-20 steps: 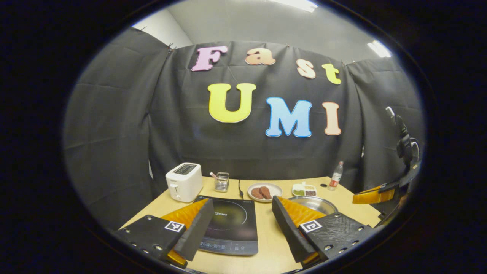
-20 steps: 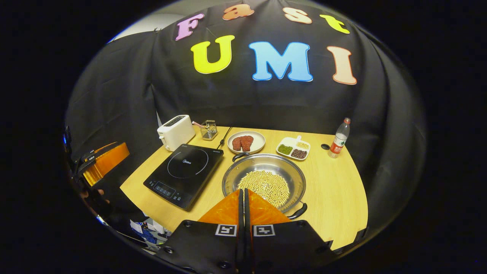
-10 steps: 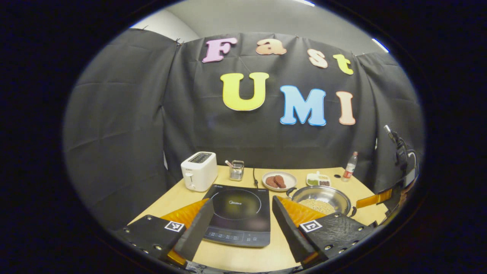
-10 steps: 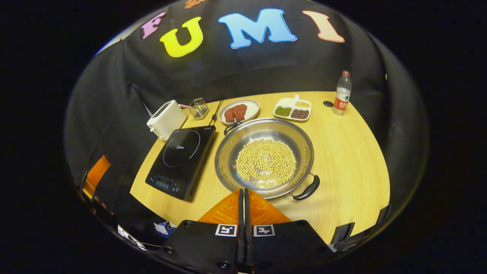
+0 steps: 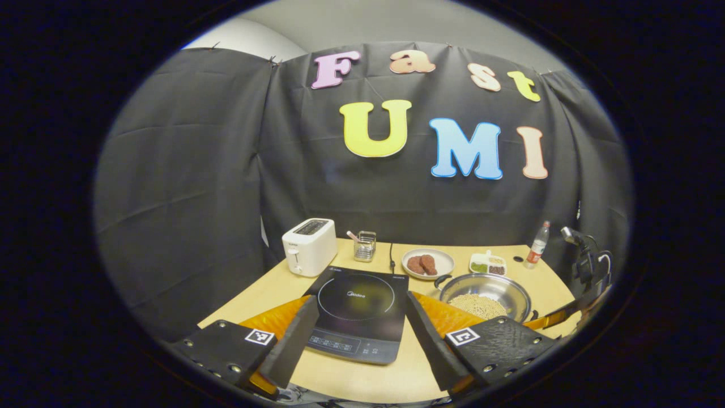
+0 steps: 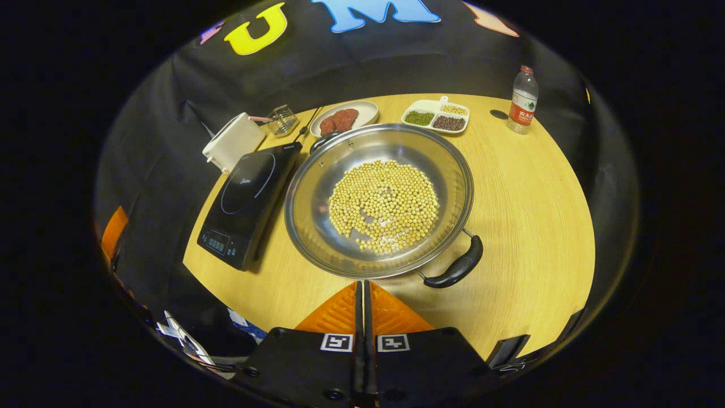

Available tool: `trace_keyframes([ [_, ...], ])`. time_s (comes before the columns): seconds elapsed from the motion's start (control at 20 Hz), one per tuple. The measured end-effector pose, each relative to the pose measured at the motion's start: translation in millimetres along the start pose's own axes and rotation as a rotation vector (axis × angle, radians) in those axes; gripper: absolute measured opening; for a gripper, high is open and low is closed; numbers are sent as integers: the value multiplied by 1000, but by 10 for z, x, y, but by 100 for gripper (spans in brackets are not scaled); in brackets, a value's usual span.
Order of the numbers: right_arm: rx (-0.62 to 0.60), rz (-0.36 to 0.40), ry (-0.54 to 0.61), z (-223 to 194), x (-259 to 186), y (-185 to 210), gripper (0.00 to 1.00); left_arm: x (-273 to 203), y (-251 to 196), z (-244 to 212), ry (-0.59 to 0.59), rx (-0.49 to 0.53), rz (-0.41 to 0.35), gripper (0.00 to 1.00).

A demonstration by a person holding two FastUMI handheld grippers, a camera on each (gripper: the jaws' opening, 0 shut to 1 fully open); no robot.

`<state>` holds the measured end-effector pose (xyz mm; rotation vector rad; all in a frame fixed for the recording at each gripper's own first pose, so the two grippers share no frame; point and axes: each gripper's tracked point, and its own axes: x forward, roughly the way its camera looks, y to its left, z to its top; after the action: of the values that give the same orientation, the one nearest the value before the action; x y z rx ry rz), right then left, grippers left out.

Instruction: First push the handle of the pot to place it horizontally, then grasp the pot with both hands and set it on the induction cooktop.

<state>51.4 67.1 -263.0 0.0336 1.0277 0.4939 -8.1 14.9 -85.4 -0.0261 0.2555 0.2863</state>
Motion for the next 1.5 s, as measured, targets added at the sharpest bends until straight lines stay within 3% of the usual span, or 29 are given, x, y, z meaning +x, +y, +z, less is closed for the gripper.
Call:
trace_keyframes([
  [0.15,-20,-20,46,-33,173,-145,2,-48,-75,21,5,28,39,92],
  [0.3,-26,37,62,-36,214,-122,2,-86,-44,21,18,84,122,92],
  [0.4,-43,51,79,-37,215,-164,2,-111,-122,30,28,70,145,94],
  [0.6,-105,40,103,-110,230,-303,0,-165,-283,-6,43,55,148,94],
  [1.0,-94,63,124,-31,382,-339,2,-110,-524,-4,56,87,147,94],
  [1.5,-107,16,129,75,394,-717,2,5,-719,-78,71,68,141,92],
])
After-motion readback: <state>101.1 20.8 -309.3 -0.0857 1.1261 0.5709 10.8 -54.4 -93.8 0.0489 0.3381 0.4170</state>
